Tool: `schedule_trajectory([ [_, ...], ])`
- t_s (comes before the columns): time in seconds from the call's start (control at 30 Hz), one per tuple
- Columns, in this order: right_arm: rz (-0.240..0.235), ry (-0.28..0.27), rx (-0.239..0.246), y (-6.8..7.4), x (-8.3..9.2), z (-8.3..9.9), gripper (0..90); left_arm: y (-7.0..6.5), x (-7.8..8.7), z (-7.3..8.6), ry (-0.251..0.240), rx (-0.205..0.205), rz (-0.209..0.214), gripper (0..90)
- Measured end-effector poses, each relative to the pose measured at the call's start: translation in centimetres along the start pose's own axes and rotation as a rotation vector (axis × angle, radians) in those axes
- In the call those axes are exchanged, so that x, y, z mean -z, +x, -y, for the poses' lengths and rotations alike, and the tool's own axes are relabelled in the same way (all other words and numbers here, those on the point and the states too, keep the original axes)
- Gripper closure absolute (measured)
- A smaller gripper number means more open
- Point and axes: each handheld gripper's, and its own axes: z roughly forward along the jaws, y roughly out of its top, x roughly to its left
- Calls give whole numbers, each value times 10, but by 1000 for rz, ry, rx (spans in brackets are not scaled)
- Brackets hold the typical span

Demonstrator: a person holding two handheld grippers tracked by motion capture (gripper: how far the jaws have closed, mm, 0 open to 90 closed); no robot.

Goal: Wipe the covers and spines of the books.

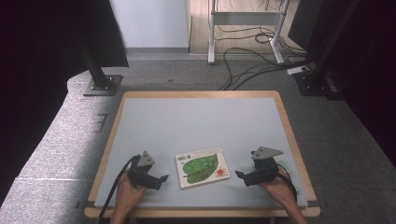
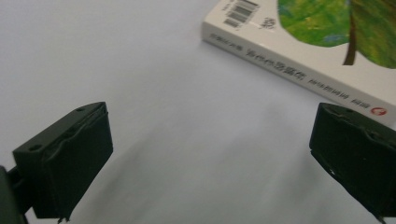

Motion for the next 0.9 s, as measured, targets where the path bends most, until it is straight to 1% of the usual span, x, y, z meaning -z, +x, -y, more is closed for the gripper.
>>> schedule_trajectory([
  [0.03, -8, 3, 4, 2, -3, -1, 0, -2, -3, -2, 8, -10, 8, 0],
  [0.07, -16, 6, 12, 5, -7, -2, 0, -4, -5, -3, 5, -18, 10, 0],
  [0.17, -41, 17, 21, 12, -17, -2, 0, -7, -13, -5, 13, -27, 34, 0],
  [0.2, -49, 24, 26, 14, -21, -2, 2, -8, -15, -6, 20, -36, 32, 0],
  [0.23, -51, 29, 26, 16, -24, -1, 6, -10, -19, -8, 34, -55, 28, 0],
  [0.27, -68, 44, 31, 19, -30, 0, 13, -11, -21, -9, 37, -61, 32, 0],
  [0.37, -82, 69, 40, 25, -41, 3, 29, -14, -27, -12, 56, -84, 41, 0],
  [0.43, -88, 86, 52, 29, -46, 3, 50, -15, -30, -14, 52, -85, 57, 0],
  [0.5, -76, 99, 68, 33, -51, 3, 107, -14, -30, -14, 56, -86, 62, 0],
  [0.53, -61, 105, 82, 33, -52, 3, 122, -14, -30, -14, 54, -88, 61, 0],
  [0.57, -52, 108, 88, 33, -53, 2, 110, -15, -30, -14, 53, -89, 59, 0],
  [0.63, -58, 108, 70, 31, -54, 2, 112, -16, -31, -14, 51, -92, 67, 0],
  [0.7, -33, 104, 77, 30, -54, 1, 125, -17, -31, -14, 48, -95, 79, 0],
  [0.77, -11, 102, 69, 26, -55, 0, 125, -19, -31, -14, 48, -99, 80, 0],
  [0.9, -5, 104, 44, 18, -59, -3, 125, -23, -30, -13, 56, -104, 85, 0],
])
